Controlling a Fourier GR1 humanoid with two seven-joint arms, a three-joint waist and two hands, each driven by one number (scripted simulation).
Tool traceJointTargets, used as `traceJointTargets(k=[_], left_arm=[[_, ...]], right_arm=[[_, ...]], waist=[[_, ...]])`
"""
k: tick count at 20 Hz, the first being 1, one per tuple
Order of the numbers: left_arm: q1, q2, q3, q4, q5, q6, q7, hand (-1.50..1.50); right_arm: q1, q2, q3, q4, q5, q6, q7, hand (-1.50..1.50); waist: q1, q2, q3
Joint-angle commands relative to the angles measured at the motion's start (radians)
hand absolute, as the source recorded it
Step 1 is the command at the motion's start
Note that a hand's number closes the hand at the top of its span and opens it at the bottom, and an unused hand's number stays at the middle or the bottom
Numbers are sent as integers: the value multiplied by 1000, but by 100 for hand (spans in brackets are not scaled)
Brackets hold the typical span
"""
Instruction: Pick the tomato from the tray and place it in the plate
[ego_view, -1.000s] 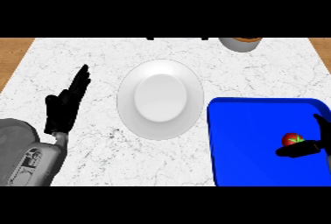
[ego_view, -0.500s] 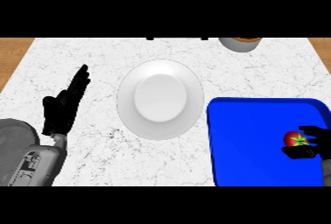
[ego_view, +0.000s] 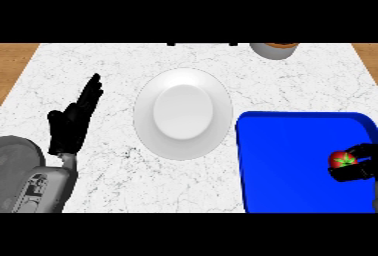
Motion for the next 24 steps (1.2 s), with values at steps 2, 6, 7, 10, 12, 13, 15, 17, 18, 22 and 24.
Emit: traceJointTargets(k=[2, 6, 7, 10, 12, 13, 15, 17, 18, 22, 24], left_arm=[[48, -2, 4, -51, -8, -14, 11, 0], [-3, -31, -27, 0, -13, -13, 1, 0], [-13, -35, -31, -16, -5, -20, 1, 0], [2, -20, -17, 21, -14, -21, -21, 0], [-22, -8, -8, -10, -13, -17, 24, 0], [-13, -21, -6, 2, -15, -7, -3, 0], [-4, -33, -10, 35, -23, -3, -30, 0], [40, -30, -24, -4, -29, -11, -29, 0], [-26, -32, 0, 29, -33, 11, -6, 0], [-37, -16, 24, 36, -8, -24, -5, 0], [-31, -39, -2, 56, -41, -11, -34, 0]], right_arm=[[65, -15, -27, -122, 80, -55, 6, 150], [-81, -65, 174, -68, 120, 64, -325, 150], [-110, -72, 214, -87, 121, 93, -391, 150], [-173, -128, 230, -126, 139, 80, -586, 150], [-202, -136, 174, -125, 114, 12, -705, 150], [-212, -98, 203, -141, 150, -32, -718, 150], [-291, -103, 153, -132, 90, -17, -784, 150], [-307, -68, 147, -113, 78, -47, -847, 150], [-309, -58, 164, -137, 69, -41, -887, 150], [-401, -19, 165, -187, 22, 31, -894, 150], [-467, 62, 212, -170, 46, 52, -823, 150]], waist=[[-3, -2, 0], [39, 8, 2], [61, 9, 3], [41, 8, 2], [24, 2, 4], [21, 3, 3], [20, 5, 1], [23, 3, 2], [12, 4, 1], [10, 2, 0], [11, 3, 0]])
